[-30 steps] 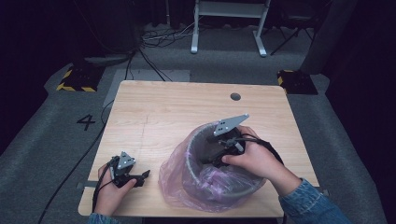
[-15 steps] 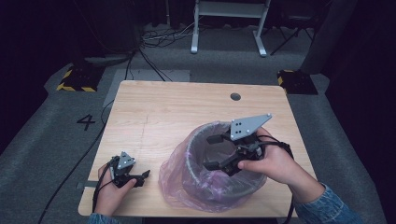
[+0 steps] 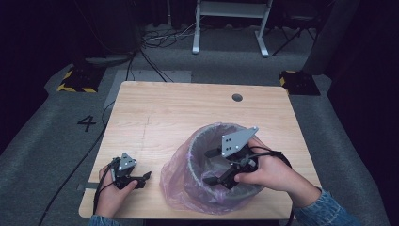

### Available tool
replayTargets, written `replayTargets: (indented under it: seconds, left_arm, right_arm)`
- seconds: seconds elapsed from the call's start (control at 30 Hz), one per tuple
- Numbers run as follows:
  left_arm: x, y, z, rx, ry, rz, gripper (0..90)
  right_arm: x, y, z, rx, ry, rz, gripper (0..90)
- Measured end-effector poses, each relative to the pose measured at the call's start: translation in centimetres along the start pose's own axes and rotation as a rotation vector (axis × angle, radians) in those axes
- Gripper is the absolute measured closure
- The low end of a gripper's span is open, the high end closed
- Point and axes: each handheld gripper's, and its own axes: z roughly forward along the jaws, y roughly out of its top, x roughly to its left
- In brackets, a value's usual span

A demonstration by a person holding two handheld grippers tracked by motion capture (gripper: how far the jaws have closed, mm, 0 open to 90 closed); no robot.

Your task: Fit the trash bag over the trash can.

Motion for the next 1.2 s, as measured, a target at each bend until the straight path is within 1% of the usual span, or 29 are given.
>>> replayTargets:
  seconds: [0.13, 0.2, 0.27, 0.33, 0.4, 0.47, 0.57, 0.6, 0.77, 0.8, 0.83, 0.87, 0.9, 0.93, 0.97, 1.03, 1.13, 1.2]
  left_arm:
    - [0.0, 0.0, 0.0, 0.0, 0.0, 0.001, 19.6]
    - [0.0, 0.0, 0.0, 0.0, 0.001, 0.001, 19.6]
    - [0.0, 0.0, 0.0, 0.0, 0.0, 0.002, 19.6]
    - [0.0, 0.0, 0.0, 0.0, 0.0, 0.002, 19.6]
    - [0.0, 0.0, 0.0, 0.0, 0.001, 0.002, 19.6]
    - [0.0, 0.0, 0.0, 0.0, 0.001, 0.001, 19.6]
    - [0.0, 0.0, 0.0, 0.0, 0.0, 0.001, 19.6]
    - [0.0, 0.0, 0.0, 0.0, 0.0, 0.001, 19.6]
    - [0.0, 0.0, 0.0, 0.0, -0.002, 0.0, 19.5]
    - [0.0, 0.0, 0.0, 0.0, -0.002, 0.0, 19.5]
    - [0.0, 0.0, 0.0, 0.001, -0.002, 0.0, 19.6]
    - [0.0, 0.0, 0.0, 0.001, -0.002, 0.0, 19.5]
    - [0.0, 0.0, 0.0, 0.0, -0.002, 0.0, 19.5]
    - [0.0, 0.0, 0.0, 0.0, -0.002, -0.001, 19.5]
    - [0.0, 0.0, 0.0, 0.0, -0.001, -0.001, 19.5]
    - [0.0, 0.0, 0.0, 0.0, -0.001, -0.001, 19.5]
    - [0.0, 0.0, 0.0, 0.0, -0.001, -0.001, 19.5]
    - [0.0, 0.0, 0.0, 0.0, -0.001, -0.001, 19.5]
  right_arm:
    - [-0.4, -0.6, 1.4, 0.071, -0.004, 0.001, 22.0]
    - [-0.5, -0.8, 2.1, 0.089, 0.0, 0.007, 21.6]
    - [-0.6, -0.9, 2.8, 0.11, -0.009, 0.008, 21.0]
    - [-0.8, -1.1, 3.4, 0.13, -0.033, 0.021, 19.6]
    - [-1.1, -1.3, 4.1, 0.145, -0.06, 0.049, 18.7]
    - [-1.3, -1.5, 4.6, 0.159, -0.096, 0.077, 18.7]
    - [-1.6, -1.9, 5.4, 0.198, -0.15, 0.099, 17.8]
    - [-1.7, -2.1, 5.6, 0.21, -0.156, 0.109, 17.3]
    - [-2.1, -2.6, 6.5, 0.281, -0.149, 0.132, 15.4]
    - [-2.1, -2.6, 6.6, 0.289, -0.149, 0.135, 15.4]
    - [-2.1, -2.6, 6.7, 0.305, -0.149, 0.15, 15.9]
    - [-2.2, -2.7, 6.8, 0.321, -0.156, 0.164, 18.6]
    - [-2.2, -2.8, 6.9, 0.328, -0.155, 0.168, 21.4]
    - [-2.3, -2.9, 7.0, 0.328, -0.149, 0.16, 22.2]
    - [-2.3, -2.9, 7.1, 0.328, -0.142, 0.161, 22.4]
    - [-2.3, -3.0, 7.3, 0.324, -0.135, 0.147, 22.1]
    - [-2.3, -3.1, 7.4, 0.337, -0.131, 0.158, 21.1]
    - [-2.2, -3.1, 7.5, 0.347, -0.114, 0.16, 20.4]
